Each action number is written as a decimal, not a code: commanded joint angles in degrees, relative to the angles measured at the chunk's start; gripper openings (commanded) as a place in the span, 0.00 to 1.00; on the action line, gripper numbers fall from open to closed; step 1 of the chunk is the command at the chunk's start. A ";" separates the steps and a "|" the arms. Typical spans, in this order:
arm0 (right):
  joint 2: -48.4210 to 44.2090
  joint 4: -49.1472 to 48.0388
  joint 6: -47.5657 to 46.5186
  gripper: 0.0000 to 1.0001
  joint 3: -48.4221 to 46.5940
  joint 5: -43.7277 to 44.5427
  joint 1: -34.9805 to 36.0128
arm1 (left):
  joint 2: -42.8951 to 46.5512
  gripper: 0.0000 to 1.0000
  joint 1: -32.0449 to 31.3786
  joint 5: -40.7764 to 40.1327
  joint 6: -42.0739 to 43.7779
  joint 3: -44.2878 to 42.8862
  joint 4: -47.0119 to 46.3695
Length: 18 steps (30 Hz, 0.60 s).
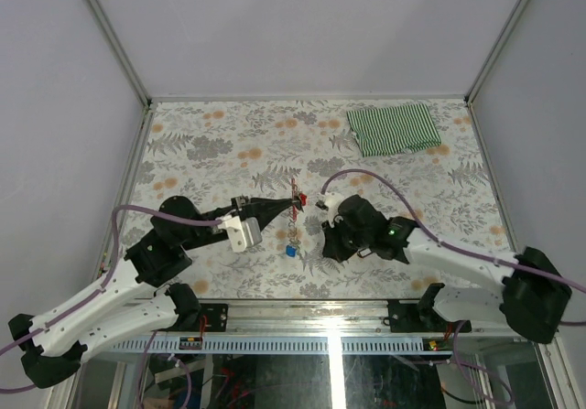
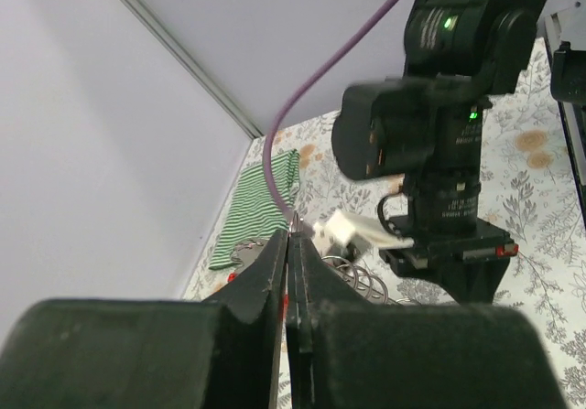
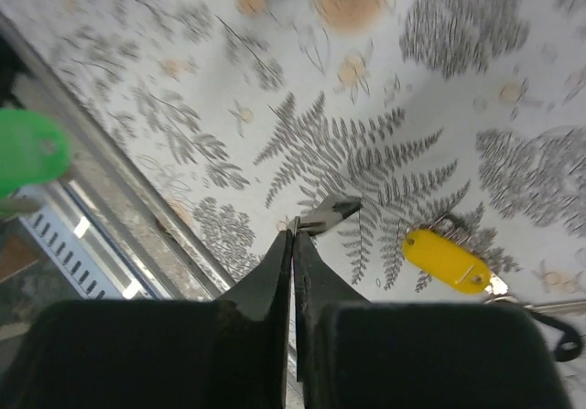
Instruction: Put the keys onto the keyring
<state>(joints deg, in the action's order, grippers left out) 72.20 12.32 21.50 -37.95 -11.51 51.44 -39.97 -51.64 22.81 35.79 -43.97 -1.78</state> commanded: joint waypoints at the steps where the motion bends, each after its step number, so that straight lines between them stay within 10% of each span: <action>1: -10.88 -4.06 -7.70 0.00 -0.56 0.50 0.23 | 0.50 0.00 0.33 -1.16 -2.25 -3.56 -3.18; 18: -29.43 -20.57 -31.72 0.00 -6.17 -3.46 0.21 | 0.24 0.00 0.37 4.82 5.41 -0.56 -13.37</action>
<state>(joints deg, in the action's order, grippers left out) 46.09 1.93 -2.87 -42.35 -11.90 51.44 -39.88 -51.64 26.24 35.90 -44.23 -7.46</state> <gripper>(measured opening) 0.010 0.011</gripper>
